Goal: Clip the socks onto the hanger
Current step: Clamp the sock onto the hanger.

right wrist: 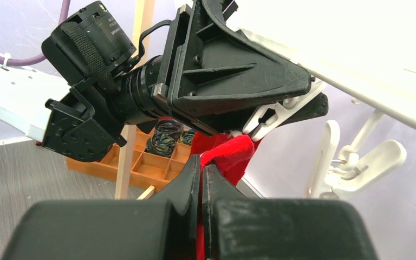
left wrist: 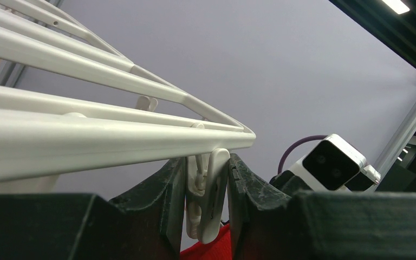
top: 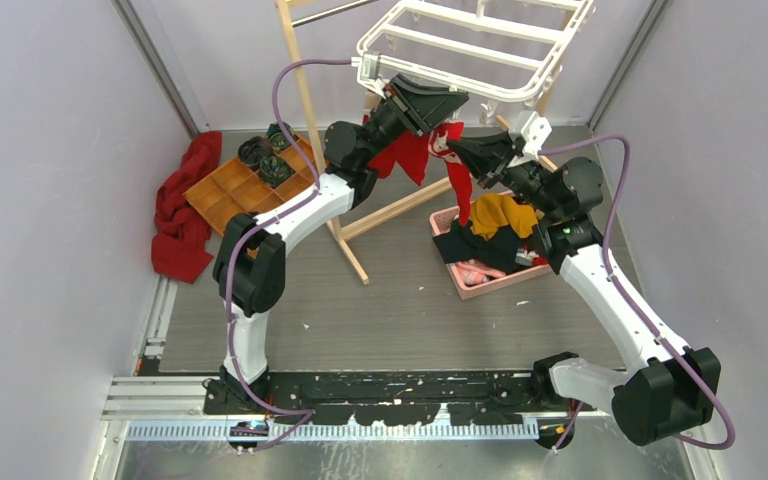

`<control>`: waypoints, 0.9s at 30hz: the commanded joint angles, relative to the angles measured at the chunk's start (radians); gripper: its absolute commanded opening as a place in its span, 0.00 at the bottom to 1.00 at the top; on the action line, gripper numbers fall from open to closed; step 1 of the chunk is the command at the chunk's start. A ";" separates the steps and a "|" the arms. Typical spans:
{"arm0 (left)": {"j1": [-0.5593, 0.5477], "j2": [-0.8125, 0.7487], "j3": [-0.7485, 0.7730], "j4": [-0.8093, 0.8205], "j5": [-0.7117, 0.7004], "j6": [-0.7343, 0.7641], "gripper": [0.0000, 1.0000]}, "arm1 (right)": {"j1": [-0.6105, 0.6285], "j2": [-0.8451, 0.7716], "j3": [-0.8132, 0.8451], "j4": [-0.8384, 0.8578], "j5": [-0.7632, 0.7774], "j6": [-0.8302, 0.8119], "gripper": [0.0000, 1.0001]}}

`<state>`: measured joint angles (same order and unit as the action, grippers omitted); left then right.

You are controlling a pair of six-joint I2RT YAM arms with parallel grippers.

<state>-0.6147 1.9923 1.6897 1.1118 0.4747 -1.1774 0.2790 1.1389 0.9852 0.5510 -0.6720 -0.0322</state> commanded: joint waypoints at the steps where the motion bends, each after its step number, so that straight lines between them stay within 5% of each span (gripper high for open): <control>1: 0.024 0.017 0.011 0.053 -0.027 -0.048 0.00 | -0.006 0.007 0.058 0.049 0.025 -0.019 0.01; 27: 0.024 0.024 0.008 0.075 -0.037 -0.065 0.00 | -0.050 0.080 0.125 0.096 0.086 0.129 0.01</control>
<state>-0.6109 2.0052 1.6897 1.1450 0.4686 -1.2003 0.2333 1.2167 1.0695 0.5766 -0.6262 0.0612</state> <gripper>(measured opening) 0.314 0.049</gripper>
